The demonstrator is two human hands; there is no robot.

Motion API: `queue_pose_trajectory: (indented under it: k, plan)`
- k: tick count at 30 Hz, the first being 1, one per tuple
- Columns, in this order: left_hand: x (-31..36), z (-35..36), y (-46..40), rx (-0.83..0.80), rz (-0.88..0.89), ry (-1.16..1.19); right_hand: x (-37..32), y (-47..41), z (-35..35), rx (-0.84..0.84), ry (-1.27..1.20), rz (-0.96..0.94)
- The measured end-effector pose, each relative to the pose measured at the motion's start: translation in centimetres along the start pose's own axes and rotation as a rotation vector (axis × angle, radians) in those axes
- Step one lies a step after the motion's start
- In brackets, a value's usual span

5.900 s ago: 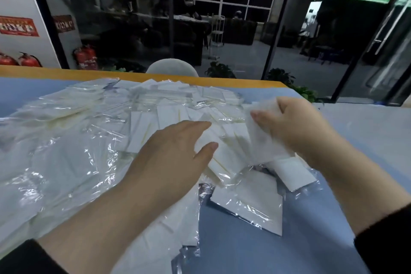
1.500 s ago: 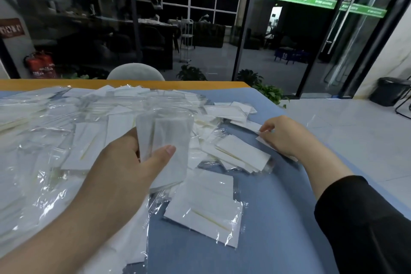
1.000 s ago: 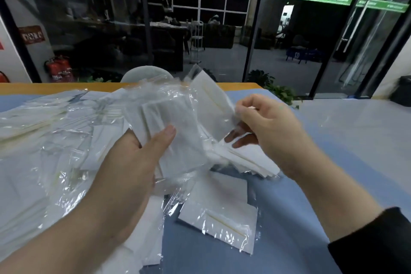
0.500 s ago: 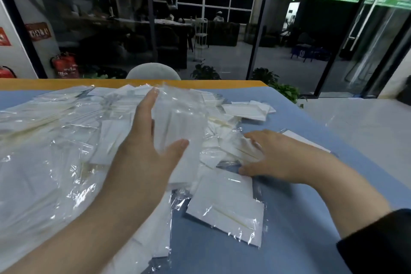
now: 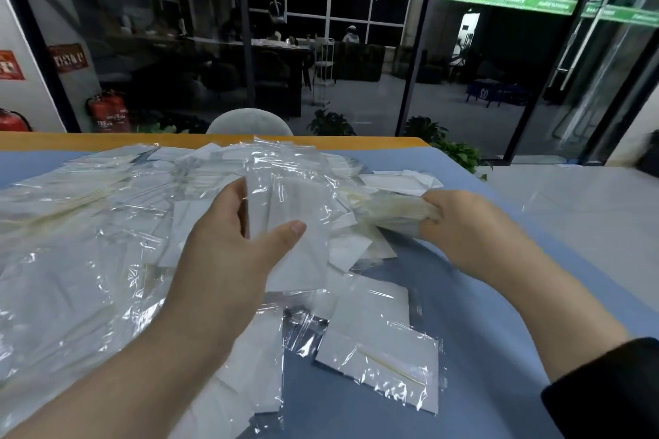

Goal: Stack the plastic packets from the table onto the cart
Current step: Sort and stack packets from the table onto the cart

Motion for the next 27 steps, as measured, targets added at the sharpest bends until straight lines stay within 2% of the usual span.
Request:
queue_pose_trajectory:
  k: [4,9,15,19,22,24,27]
  plan:
    - [0.2,-0.3,0.0,0.047,-0.016,0.092,0.5,0.1,-1.2,0.056,-0.178,0.069]
    - [0.4,-0.2,0.0,0.062,-0.083,0.254,0.8,0.4,-2.4,0.307,-0.499,0.150]
    - [0.5,0.0,-0.1,0.013,-0.144,0.368,-0.1,1.0,-3.1,0.398,-0.890,0.139]
    - [0.7,0.7,0.1,-0.053,-0.209,0.450,-2.3,1.6,-2.2,0.262,-1.204,0.060]
    - [0.8,1.2,0.4,-0.088,-0.262,0.534,-4.9,2.3,-1.5,0.193,-1.352,0.030]
    - [0.9,1.3,0.5,-0.096,-0.288,0.593,-6.8,2.9,-1.4,0.138,-1.407,-0.005]
    - [1.2,1.1,0.5,-0.079,-0.274,0.657,-9.1,3.9,-1.4,0.057,-1.350,-0.103]
Point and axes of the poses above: each hand's wrist, its own y-axis away from the middle knuckle, its own z-axis out of the palm, x = y × z, the point moved 2 cm from there along -y, towards the middle knuckle, and after that the axes turned 12 degrees about y, right-handed, at the moved point
